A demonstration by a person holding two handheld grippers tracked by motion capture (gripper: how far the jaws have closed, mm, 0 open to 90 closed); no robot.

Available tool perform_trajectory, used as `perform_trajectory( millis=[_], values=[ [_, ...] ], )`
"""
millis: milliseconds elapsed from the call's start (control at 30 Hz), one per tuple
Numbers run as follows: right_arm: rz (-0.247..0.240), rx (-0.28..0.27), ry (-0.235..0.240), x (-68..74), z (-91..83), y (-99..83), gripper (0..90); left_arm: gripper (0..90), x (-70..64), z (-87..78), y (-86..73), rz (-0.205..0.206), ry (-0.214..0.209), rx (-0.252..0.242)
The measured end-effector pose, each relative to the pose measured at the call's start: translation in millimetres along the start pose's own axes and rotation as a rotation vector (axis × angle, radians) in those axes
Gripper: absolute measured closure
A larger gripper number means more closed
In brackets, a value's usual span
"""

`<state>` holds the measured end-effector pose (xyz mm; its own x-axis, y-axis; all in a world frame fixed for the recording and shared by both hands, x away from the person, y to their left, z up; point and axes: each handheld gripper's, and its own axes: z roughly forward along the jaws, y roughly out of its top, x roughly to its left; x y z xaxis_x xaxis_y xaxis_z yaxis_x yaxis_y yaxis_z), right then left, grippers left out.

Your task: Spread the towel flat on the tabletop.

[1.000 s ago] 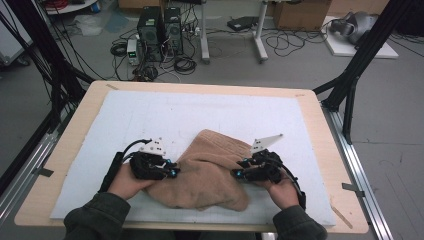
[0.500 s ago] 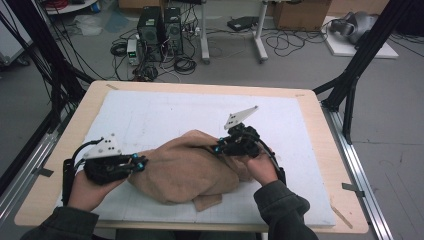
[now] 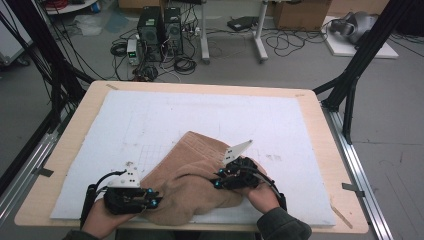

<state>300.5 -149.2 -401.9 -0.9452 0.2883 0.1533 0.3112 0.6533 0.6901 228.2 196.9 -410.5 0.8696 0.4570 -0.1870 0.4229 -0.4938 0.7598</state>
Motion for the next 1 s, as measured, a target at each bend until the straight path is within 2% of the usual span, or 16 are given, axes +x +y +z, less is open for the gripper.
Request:
perform_trajectory(
  millis=[33, 67, 133, 167, 200, 233, 267, 300, 333, 400, 433, 633, 700, 767, 933, 1000],
  values=[
    [-0.004, -0.013, -0.005, 0.8, -5.1, 0.5, 68.6, 69.4, 1.2, -4.1, 4.6, 0.006, 0.005, -0.004],
    [-0.004, -0.013, -0.005, 0.8, -5.1, 0.5, 68.6, 69.4, 2.5, -9.0, 9.7, 0.015, 0.008, -0.010],
    [0.012, -0.076, -0.037, 2.7, -25.9, -1.3, 59.8, 60.6, 7.4, -23.8, 26.7, 0.044, 0.008, -0.040],
    [0.012, -0.076, -0.037, 2.7, -25.9, -1.3, 59.8, 58.4, 7.4, -23.8, 26.7, 0.044, 0.008, -0.040],
    [0.018, -0.088, -0.056, 3.3, -33.2, -2.9, 57.5, 58.4, 9.1, -28.4, 32.7, 0.052, 0.012, -0.062],
    [0.030, -0.111, -0.092, 3.8, -46.4, -8.0, 55.7, 54.8, 12.3, -36.0, 45.0, 0.067, 0.010, -0.109],
    [0.030, -0.111, -0.092, 3.8, -46.4, -8.0, 55.7, 53.0, 12.3, -36.0, 45.0, 0.067, 0.010, -0.109],
    [0.055, -0.124, -0.136, 2.6, -56.7, -15.9, 54.1, 51.5, 14.2, -38.7, 50.8, 0.079, 0.013, -0.132],
    [0.079, -0.126, -0.146, 1.4, -60.0, -20.7, 53.7, 50.3, 18.6, -40.5, 61.5, 0.104, 0.037, -0.168],
    [0.093, -0.125, -0.164, 0.1, -62.1, -25.9, 53.4, 49.3, 21.7, -38.6, 66.4, 0.118, 0.048, -0.180],
    [0.113, -0.108, -0.198, -2.2, -63.2, -36.5, 52.4, 49.0, 25.3, -34.6, 70.6, 0.126, 0.061, -0.185],
    [0.194, -0.098, -0.264, -8.8, -59.2, -68.0, 49.1, 48.0, 61.3, 15.5, 85.9, 0.123, 0.149, -0.112],
    [0.207, -0.105, -0.262, -10.2, -58.1, -72.7, 48.6, 48.1, 78.1, 35.6, 86.3, 0.080, 0.145, -0.074],
    [0.237, -0.104, -0.262, -13.4, -54.9, -83.1, 47.4, 49.0, 92.9, 54.2, 83.9, 0.044, 0.161, -0.023],
    [0.248, -0.093, -0.262, -18.3, -49.1, -87.4, 48.6, 48.8, 111.7, 86.0, 74.7, 0.022, 0.237, 0.085],
    [0.222, -0.036, -0.264, -23.0, -34.4, -83.2, 56.3, 52.7, 115.0, 94.0, 71.0, 0.009, 0.242, 0.117]
  ],
)
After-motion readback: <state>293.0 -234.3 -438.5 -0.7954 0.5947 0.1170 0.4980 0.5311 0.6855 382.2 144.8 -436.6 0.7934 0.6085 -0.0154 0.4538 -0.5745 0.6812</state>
